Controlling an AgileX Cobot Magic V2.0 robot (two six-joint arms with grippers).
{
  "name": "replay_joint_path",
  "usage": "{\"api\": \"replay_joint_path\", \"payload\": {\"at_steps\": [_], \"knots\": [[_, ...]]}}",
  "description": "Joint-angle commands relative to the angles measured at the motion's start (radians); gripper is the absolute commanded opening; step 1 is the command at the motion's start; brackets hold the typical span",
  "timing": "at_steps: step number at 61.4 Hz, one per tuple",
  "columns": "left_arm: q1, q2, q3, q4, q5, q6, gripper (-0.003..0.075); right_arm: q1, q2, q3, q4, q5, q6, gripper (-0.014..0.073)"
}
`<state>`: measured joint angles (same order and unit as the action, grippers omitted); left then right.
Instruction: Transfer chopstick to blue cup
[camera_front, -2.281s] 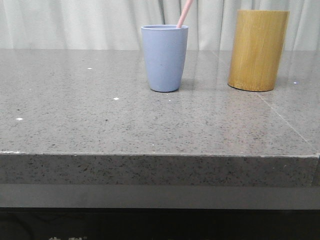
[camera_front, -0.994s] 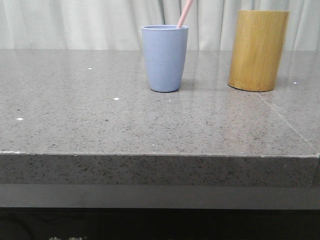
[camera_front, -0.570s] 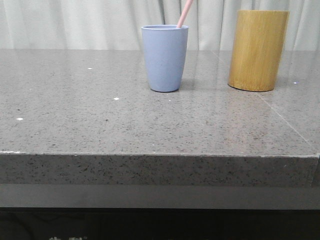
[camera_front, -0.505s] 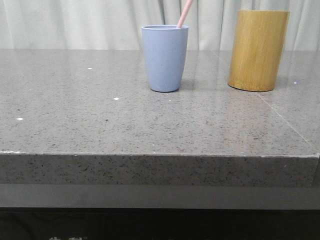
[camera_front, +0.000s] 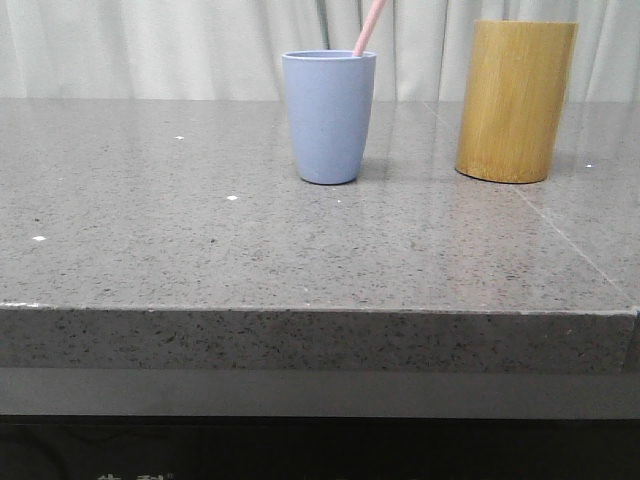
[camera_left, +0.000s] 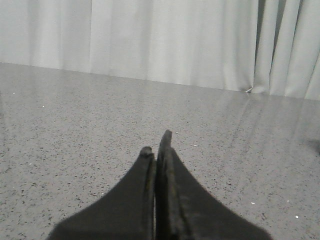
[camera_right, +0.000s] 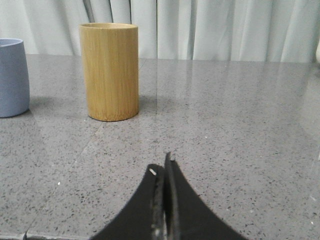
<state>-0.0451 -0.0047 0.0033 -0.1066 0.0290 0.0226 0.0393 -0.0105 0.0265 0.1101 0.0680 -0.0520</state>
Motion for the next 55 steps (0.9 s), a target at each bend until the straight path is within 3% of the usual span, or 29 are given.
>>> {"api": "replay_joint_path", "payload": {"at_steps": [1,18,55], "knots": [[-0.005,-0.023,0.011,0.0,-0.089,-0.006,-0.0019,-0.012,-0.021,-0.004,-0.043,-0.095,0.052,-0.0117],[-0.005,-0.023,0.011,0.0,-0.089,-0.006,-0.0019,-0.061,-0.022,-0.004,-0.06,-0.094,0.075,-0.0117],[-0.005,-0.023,0.011,0.0,-0.089,-0.006,-0.0019,-0.061,-0.021,-0.004,-0.06,-0.094,0.075,-0.0117]]}}
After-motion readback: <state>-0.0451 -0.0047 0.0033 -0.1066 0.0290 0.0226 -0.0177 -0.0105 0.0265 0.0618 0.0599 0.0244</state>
